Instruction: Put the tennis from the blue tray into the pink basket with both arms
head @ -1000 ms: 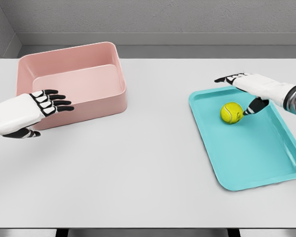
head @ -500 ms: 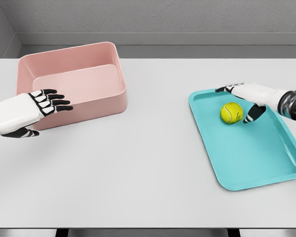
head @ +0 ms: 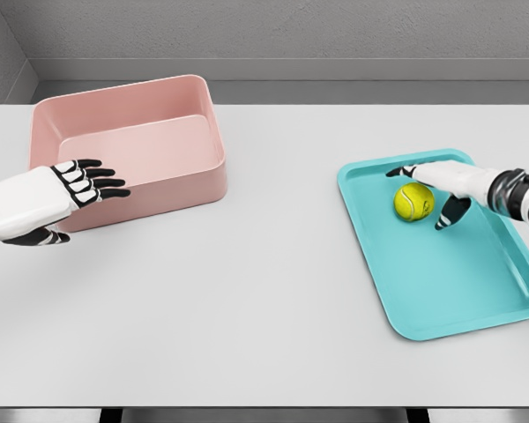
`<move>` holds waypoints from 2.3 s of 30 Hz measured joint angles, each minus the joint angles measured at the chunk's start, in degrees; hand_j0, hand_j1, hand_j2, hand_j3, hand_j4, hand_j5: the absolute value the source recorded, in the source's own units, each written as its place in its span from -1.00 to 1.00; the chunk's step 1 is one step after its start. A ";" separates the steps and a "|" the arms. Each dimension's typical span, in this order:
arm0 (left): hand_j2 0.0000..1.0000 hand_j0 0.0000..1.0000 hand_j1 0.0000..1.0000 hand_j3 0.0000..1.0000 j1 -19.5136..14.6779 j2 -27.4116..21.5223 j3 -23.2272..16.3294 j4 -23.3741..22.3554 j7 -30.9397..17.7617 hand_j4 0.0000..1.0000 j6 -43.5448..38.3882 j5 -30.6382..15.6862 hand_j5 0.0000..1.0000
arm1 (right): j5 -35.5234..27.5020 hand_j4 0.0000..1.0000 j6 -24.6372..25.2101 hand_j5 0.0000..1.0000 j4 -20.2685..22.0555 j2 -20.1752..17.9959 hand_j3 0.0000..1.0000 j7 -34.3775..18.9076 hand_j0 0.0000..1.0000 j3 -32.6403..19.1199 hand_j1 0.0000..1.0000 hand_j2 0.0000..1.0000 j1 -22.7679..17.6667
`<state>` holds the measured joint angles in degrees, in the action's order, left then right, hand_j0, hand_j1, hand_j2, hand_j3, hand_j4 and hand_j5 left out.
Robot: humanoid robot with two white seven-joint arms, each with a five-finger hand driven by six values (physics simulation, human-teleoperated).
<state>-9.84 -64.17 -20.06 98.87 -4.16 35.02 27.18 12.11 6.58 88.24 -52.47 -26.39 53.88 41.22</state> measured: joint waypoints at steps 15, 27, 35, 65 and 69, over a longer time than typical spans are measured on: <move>1.00 1.00 1.00 1.00 0.00 0.00 0.01 0.00 0.00 1.00 0.00 0.00 1.00 | 0.22 0.11 -0.27 0.11 0.39 0.03 0.11 -0.04 0.11 1.40 0.11 0.11 0.09; 1.00 1.00 1.00 1.00 0.00 -0.05 0.01 0.01 0.00 1.00 0.00 0.01 1.00 | 0.22 -0.04 -0.16 -0.04 0.69 -0.02 -0.04 -0.10 -0.04 1.48 -0.04 -0.04 0.52; 1.00 1.00 1.00 1.00 -0.09 -0.47 0.00 0.02 0.00 1.00 0.00 0.05 1.00 | 0.11 -0.05 -0.12 -0.05 2.97 -0.14 -0.05 -0.09 -0.05 0.98 -0.05 -0.05 1.85; 1.00 1.00 1.00 1.00 0.09 -2.85 -0.68 1.79 0.10 1.00 0.00 0.04 1.00 | 0.16 -0.04 -17.02 -0.04 12.29 2.98 -0.04 0.05 -0.04 1.83 -0.04 -0.04 4.22; 1.00 1.00 1.00 1.00 0.09 -2.95 -0.66 1.76 0.15 1.00 0.00 0.01 1.00 | 0.17 -0.04 -18.63 -0.04 12.29 4.46 -0.04 0.06 -0.04 3.03 -0.04 -0.04 5.18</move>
<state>-9.76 -67.12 -20.72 100.63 -4.00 35.02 27.18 12.29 -12.05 100.54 -48.02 -26.32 56.91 46.41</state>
